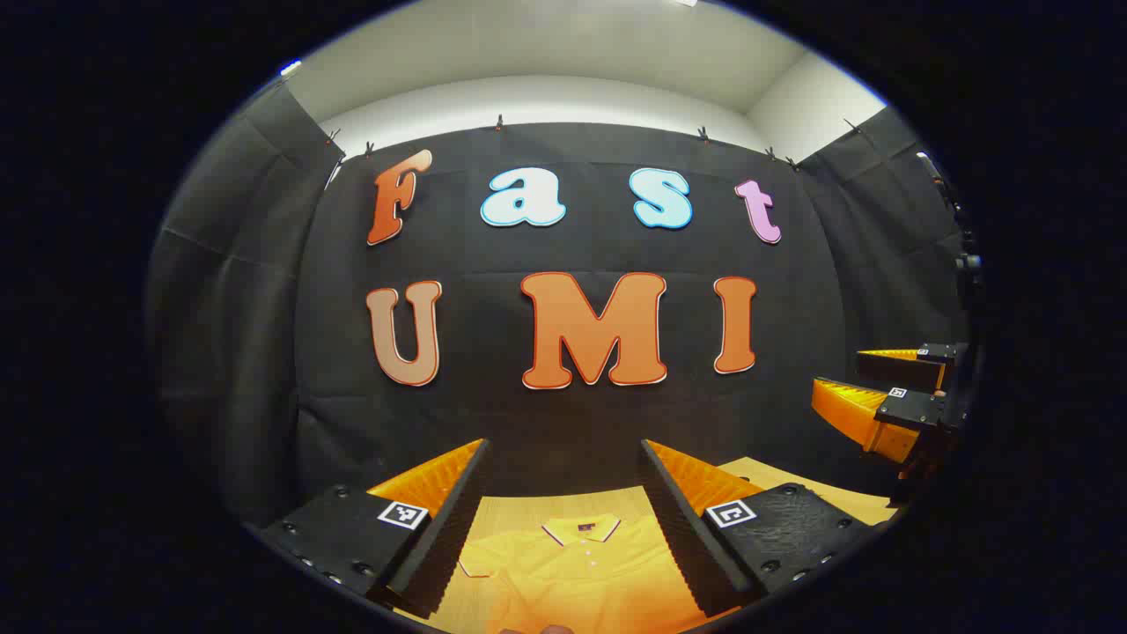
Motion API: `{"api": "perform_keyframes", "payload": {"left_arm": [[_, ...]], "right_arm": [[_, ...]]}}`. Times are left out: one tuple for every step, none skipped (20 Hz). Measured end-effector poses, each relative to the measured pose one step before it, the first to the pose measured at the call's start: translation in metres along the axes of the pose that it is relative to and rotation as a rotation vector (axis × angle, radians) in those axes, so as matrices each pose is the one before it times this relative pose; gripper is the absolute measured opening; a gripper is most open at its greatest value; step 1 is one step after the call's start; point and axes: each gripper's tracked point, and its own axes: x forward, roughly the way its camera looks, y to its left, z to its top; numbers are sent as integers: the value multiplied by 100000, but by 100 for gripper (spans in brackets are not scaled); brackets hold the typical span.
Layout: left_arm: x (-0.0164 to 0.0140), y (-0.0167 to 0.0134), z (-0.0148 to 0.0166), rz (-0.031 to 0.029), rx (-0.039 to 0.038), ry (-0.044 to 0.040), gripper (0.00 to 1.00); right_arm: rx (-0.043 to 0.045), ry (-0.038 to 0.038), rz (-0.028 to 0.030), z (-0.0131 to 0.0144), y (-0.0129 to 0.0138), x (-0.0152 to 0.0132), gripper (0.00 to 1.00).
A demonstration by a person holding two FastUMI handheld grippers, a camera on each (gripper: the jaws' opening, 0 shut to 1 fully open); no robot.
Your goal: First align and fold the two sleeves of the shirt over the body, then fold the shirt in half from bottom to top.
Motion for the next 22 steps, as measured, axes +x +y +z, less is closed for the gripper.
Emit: {"api": "perform_keyframes", "payload": {"left_arm": [[117, 540, -286, 600, -4, -255, 98], [-33, 320, -40, 769, -531, -293, 99], [-238, 24, -266, 997, -920, -473, 99], [-204, 344, -77, 2218, -594, -524, 99], [-96, 324, -36, 2612, -620, -552, 99], [-168, 77, -73, 2109, -530, -262, 100], [-72, -114, -444, 1601, -687, 247, 99], [54, -251, -247, 816, -183, 435, 99], [30, -329, -290, 773, 292, 727, 99], [257, -68, -211, 812, 549, 838, 99], [257, -24, -274, 842, 414, 587, 99], [158, 75, -37, 1042, 238, 376, 99], [200, -71, -162, 326, -80, 252, 99], [129, -93, -163, 304, -129, 468, 99], [38, -190, -267, 336, -47, 585, 99], [54, -57, -184, 328, 334, 530, 98], [306, -24, -262, 204, 612, 582, 99], [-11, -65, 43, 101, 427, 130, 99], [44, 44, 97, 304, 262, -448, 99], [30, 85, 333, 571, 466, -537, 99], [140, -157, -47, 218, 695, -395, 99], [-73, 9, 235, 410, 559, -514, 99]], "right_arm": [[690, 888, 708, -186, 239, -134, 98], [-132, 857, 628, -241, 182, -10, 98], [-665, 333, 557, -98, 59, -70, 96], [-833, -272, -194, 26, -166, 1, 94], [-369, 268, 846, -219, 23, 24, 94], [620, -364, 1470, -92, 221, 52, 94], [411, 673, 2255, -358, 539, 131, 98], [419, 596, 1852, -196, 325, 82, 98], [-875, 451, 1992, -155, 396, 63, 95], [-1559, 133, 925, -133, -7, 183, 98], [-1767, 187, 733, 29, -121, 133, 98], [-788, -2, 860, 4, -49, 140, 98], [-229, -200, 1364, -2, 277, 112, 98], [458, -298, 1192, -11, 271, 112, 98], [582, -44, 1092, 21, 249, 168, 98], [664, 222, 671, -104, 195, 202, 98], [516, 726, 648, -261, 167, 86, 98], [288, 1063, -1, -378, -14, 14, 98], [-3, 1621, 23, -445, -110, -8, 94], [-61, 2097, -465, -524, -254, 68, 98], [40, 2759, -488, -830, -310, -28, 98], [402, 2975, -703, -956, -327, -1, 98]]}}
